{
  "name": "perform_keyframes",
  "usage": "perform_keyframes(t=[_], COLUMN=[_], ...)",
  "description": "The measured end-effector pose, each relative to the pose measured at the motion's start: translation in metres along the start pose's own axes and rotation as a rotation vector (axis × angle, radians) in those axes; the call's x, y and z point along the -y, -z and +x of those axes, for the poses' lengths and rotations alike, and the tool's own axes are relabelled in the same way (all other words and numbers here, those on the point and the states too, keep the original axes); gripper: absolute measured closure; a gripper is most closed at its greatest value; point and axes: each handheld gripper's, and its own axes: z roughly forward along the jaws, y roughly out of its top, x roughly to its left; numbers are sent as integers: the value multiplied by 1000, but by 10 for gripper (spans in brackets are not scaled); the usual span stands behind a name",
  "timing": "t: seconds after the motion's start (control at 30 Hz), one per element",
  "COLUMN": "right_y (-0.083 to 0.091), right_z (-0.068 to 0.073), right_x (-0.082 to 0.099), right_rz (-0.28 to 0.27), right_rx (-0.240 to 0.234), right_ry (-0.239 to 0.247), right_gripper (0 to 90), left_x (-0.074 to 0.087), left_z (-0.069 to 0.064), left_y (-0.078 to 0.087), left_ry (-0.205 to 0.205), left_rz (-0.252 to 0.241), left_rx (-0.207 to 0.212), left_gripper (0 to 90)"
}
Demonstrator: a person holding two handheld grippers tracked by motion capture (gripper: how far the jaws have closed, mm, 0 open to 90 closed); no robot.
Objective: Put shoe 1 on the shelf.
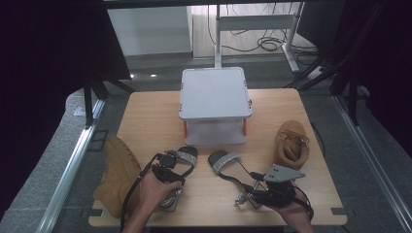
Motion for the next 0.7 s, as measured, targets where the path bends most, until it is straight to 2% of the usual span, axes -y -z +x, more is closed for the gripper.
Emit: perform_keyframes(t=[0.1,0.2,0.37,0.43,0.53,0.7], right_y=[-13,-29,-57,-67,-81,-99], right_z=[-3,-7,-16,-21,-22,-27], right_x=[-9,-19,-30,-33,-35,-34], right_rz=[94,221,419,481,549,626], right_rx=[7,21,61,80,85,87], right_ry=[3,10,21,8,8,-21], right_gripper=[414,368,315,298,278,272], left_x=[0,0,0,-1,-1,0], left_z=[0,-2,-4,-4,-4,-6], left_y=[-3,-4,-4,-4,-4,-5], left_ry=[14,17,32,42,56,73], left_rz=[4,3,8,7,4,-9], left_rx=[-4,-21,-35,-40,-43,-61], left_gripper=[312,319,334,341,353,363])
